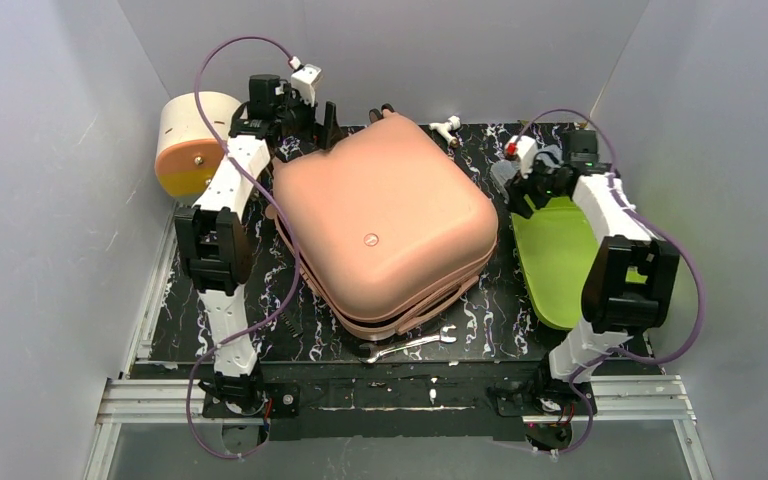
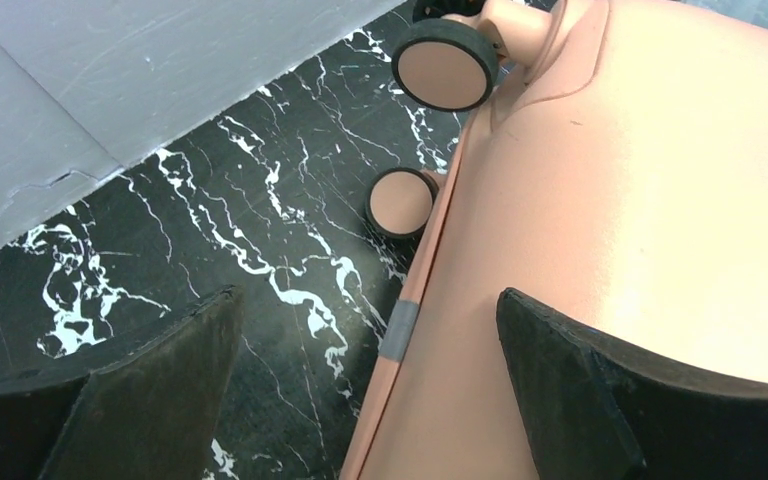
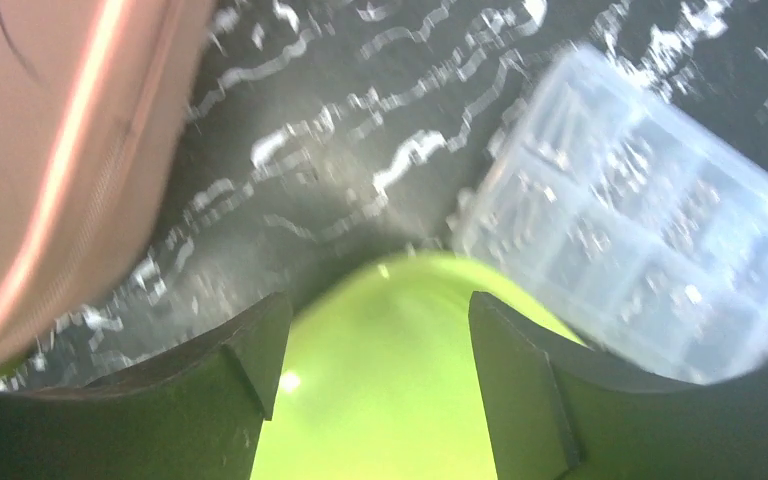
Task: Open, take out, and arrange the luggage
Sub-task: Adjust the luggage at the center of the board, then unzip the zipper of the luggage.
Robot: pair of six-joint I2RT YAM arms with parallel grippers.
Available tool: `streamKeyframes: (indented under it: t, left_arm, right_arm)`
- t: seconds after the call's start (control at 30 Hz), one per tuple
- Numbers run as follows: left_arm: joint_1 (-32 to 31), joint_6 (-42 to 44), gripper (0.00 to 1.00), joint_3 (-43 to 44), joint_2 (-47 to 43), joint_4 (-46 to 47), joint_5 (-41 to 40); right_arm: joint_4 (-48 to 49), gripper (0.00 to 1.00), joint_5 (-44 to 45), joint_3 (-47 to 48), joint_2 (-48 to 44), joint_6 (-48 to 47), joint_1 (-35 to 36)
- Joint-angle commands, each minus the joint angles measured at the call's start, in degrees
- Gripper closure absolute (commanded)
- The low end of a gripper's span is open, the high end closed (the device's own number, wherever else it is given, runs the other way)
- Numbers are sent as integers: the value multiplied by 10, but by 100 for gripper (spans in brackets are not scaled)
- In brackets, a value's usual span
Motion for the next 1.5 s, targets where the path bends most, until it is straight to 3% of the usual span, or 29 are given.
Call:
streamKeyframes:
  t: [0.0,0.13,0.27,0.4,0.53,0.7,1.03,1.2,1.37,1.47]
  left_arm:
    - [-5,3,2,-24,-57,-149,103]
    - [12,7,2,-103,-145,-125,155]
    - [13,21,2,-203,-223,-107,174]
    - [13,27,2,-289,-288,-86,176]
    - [13,21,2,-355,-339,-43,177]
    - [12,11,2,-354,-353,-39,195]
    - [11,-11,2,-373,-372,-11,202]
    - [0,-23,2,-384,-385,7,201]
    - [-23,-26,2,-382,-393,9,202]
    - [-38,-26,2,-380,-397,9,203]
  right_arm:
    - [-188,24,-30,45,-67,-158,-62]
    - [-243,19,-69,-45,-149,-294,-82]
    - [-203,16,-134,-145,-238,-313,-83]
    - [-96,16,-205,-210,-296,-213,-82]
    - [90,17,-217,-279,-323,-49,-81]
    - [151,19,-238,-320,-309,-7,-80]
    - [83,26,-258,-299,-234,-59,-57]
    - [100,29,-243,-303,-217,-53,-46]
    - [161,36,-205,-311,-218,-25,-23]
    - [178,49,-189,-309,-217,-22,-13]
